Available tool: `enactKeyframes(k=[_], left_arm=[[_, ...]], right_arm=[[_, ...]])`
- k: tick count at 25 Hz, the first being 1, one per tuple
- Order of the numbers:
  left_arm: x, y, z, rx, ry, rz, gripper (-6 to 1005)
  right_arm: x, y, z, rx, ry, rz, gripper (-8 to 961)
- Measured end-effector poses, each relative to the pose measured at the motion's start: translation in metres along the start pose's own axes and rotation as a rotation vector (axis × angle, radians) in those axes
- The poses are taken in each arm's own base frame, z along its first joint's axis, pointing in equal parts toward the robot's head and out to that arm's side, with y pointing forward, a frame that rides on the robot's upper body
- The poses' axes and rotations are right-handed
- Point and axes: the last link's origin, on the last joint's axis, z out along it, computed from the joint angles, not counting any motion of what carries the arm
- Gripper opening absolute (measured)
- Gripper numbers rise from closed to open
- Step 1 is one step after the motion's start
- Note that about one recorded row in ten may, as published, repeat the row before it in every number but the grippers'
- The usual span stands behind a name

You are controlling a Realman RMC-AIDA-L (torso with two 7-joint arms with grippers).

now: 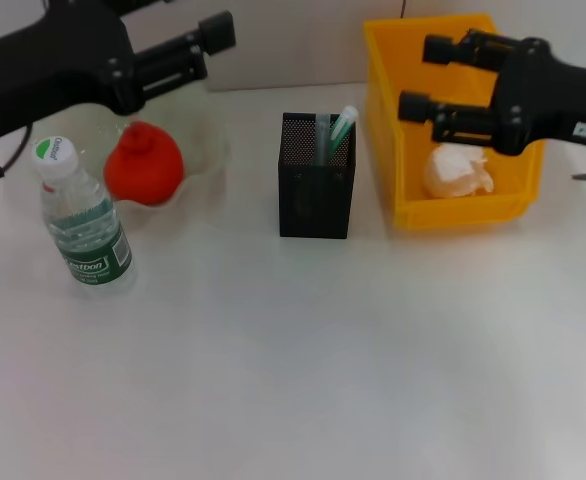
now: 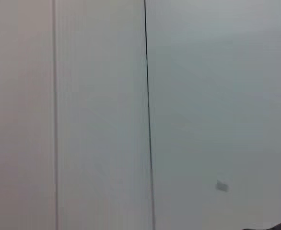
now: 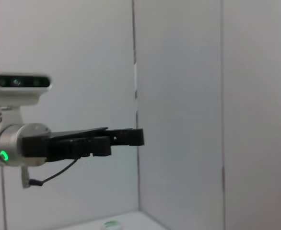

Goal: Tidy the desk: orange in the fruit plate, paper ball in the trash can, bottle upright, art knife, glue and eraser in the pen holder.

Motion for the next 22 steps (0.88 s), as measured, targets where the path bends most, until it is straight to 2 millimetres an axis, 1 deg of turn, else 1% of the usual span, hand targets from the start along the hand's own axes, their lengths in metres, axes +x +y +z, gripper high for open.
enactKeyframes(k=[4,5,9,19,21,22], left_arm=[[0.001,-0.001,-0.001,0.008,0.012,0.014,675],[0.006,-0.002,-0.006,0.038,0.063,0.062,675],[0.010,-0.006,-0.012,0.067,0.092,0.074,674],[0.007,-0.004,-0.013,0.063,0.081,0.066,675],[0.001,0.003,-0.006,0.029,0.060,0.053,675],[0.001,0.003,-0.006,0.029,0.060,0.053,675]], right_arm=[[-0.002,-0.006,-0.005,0.043,-0.006,-0.012,766],[-0.003,-0.008,-0.007,0.059,-0.007,-0.018,766],[-0.005,-0.007,-0.009,0.057,-0.003,-0.033,766],[-0.002,0.001,-0.003,0.016,0.017,-0.036,766],[0.001,0.004,0.001,-0.003,0.028,-0.030,766],[0.003,0.006,0.002,-0.012,0.034,-0.028,766]])
